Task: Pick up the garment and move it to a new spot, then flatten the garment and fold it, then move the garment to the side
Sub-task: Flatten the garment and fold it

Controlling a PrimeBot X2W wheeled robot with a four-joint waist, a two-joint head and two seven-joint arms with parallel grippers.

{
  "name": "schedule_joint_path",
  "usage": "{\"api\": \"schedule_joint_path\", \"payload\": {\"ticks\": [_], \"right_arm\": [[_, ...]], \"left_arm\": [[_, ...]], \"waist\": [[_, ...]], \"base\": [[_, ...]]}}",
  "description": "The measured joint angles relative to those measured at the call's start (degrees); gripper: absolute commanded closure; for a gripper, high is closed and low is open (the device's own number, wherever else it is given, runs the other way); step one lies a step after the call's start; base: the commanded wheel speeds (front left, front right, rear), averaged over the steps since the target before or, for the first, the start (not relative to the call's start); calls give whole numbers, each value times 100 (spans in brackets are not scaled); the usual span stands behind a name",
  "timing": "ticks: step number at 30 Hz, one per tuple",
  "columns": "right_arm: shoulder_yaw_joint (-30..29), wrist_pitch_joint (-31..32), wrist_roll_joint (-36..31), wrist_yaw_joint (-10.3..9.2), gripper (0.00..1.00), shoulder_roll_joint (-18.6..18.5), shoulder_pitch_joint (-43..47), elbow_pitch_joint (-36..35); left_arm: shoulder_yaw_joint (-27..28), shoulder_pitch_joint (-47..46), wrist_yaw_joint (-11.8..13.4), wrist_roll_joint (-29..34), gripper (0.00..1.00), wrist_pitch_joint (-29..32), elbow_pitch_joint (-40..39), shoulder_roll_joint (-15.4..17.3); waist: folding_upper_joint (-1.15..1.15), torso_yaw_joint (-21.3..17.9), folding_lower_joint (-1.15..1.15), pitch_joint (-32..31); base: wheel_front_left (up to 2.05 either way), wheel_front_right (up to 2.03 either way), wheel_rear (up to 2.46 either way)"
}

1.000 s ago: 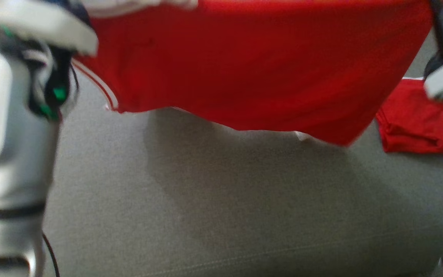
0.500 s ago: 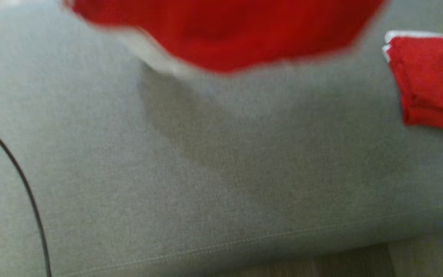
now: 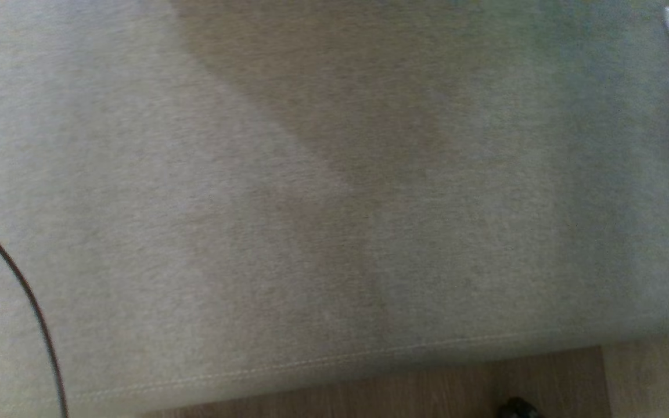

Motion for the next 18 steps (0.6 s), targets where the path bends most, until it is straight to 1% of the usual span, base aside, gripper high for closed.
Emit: {"api": "schedule_joint_path", "payload": {"ticks": [4,5,9,12,13,16,18], "right_arm": [[349,-37,319,0,100,-63,626,555],[422,-23,442,0,100,-63,798,665],[690,259,987,-1,100,-168,1484,912],[935,525,1438,-1,100,-254,2072,884],[1069,602,1722,-1,100,-319,2514,758],[1209,746,2167,0,100,-474,3248,401],[1258,753,2370,0,100,-621,3761,127]], "left_arm": [[175,1869,-137,-190,100,3,-336,-246],[191,2288,-138,-213,100,3,-419,-305],[242,3821,-220,-316,100,8,-791,-403],[269,5002,-231,-552,100,9,-913,-495],[269,5820,-232,-702,100,9,-935,-573],[247,6913,-234,-939,100,11,-924,-656],[253,7453,-227,-1037,100,12,-981,-713]], "waist": [[0,196,-1,-86],[0,220,-2,-142],[0,288,-4,-436],[0,311,-4,-715],[0,319,-4,-916],[1,331,-4,-1224],[0,348,-4,-1419]], "base": [[0,0,0],[0,0,0],[0,0,0],[0,0,0],[0,0,0],[0,0,0],[0,0,0]]}}
